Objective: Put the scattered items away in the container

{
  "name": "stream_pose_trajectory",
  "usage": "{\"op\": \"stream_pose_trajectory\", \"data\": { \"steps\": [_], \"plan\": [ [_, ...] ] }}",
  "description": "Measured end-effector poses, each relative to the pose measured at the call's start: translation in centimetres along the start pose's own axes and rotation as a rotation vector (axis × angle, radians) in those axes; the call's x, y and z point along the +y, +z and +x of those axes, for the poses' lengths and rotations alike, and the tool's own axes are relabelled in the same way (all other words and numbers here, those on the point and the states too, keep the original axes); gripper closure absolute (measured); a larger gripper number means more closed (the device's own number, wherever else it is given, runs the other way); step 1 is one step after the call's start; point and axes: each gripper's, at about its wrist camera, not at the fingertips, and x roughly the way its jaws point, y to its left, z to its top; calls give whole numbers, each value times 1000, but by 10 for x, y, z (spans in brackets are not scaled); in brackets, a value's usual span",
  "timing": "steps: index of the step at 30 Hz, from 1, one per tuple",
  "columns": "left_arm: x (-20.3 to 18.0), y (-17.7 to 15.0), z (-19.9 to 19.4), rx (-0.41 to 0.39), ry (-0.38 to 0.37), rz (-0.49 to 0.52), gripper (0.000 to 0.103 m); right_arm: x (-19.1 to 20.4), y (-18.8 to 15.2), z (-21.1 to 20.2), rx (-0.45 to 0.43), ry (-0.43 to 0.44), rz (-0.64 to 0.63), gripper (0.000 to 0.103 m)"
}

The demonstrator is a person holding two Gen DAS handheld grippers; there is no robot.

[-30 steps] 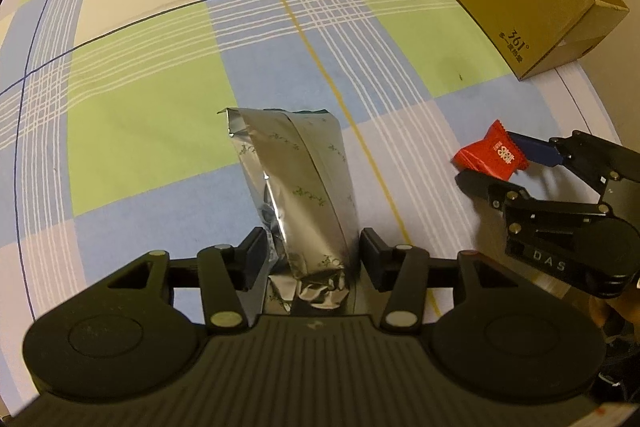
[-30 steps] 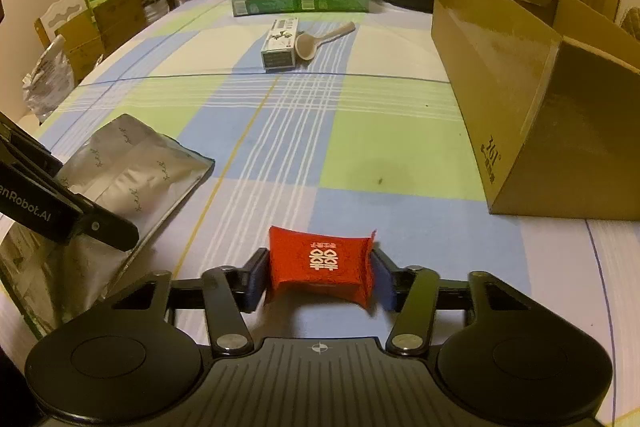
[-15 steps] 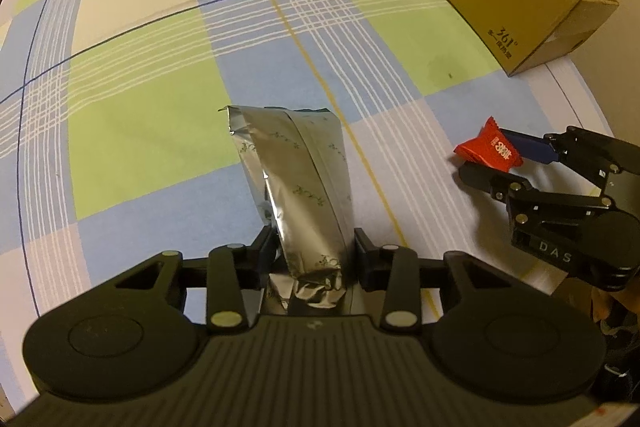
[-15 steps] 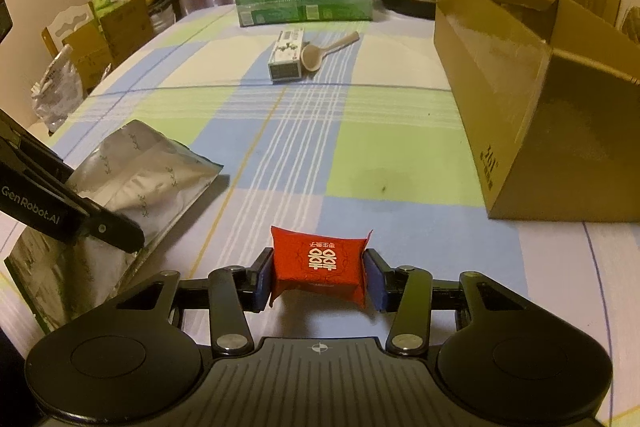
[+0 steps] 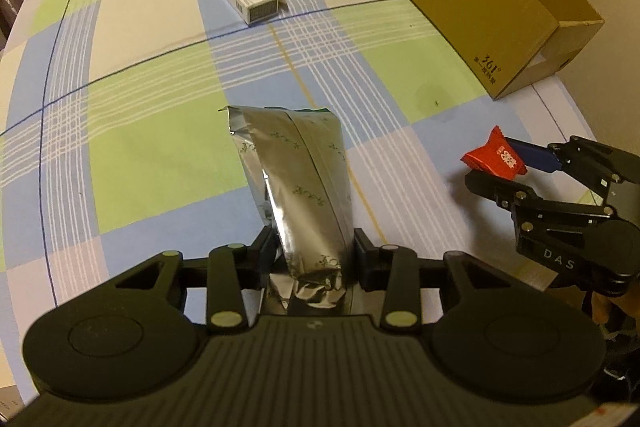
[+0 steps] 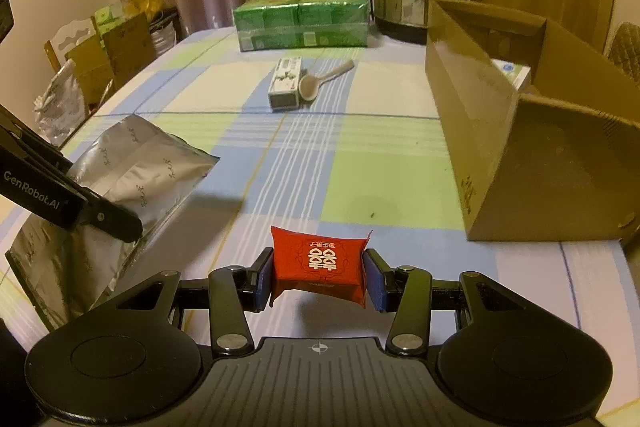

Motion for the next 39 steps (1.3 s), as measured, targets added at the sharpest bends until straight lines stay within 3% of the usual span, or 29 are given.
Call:
{"op": "stream_pose_trajectory", "data": {
  "steps": [25, 39],
  "plan": [
    [-38, 16, -39, -92, -17, 40, 69, -11, 22, -49, -110, -48, -16, 59],
    [-80, 57, -50, -135, -50, 118, 69, -42, 47, -73, -193, -111, -9, 59]
  ]
}}
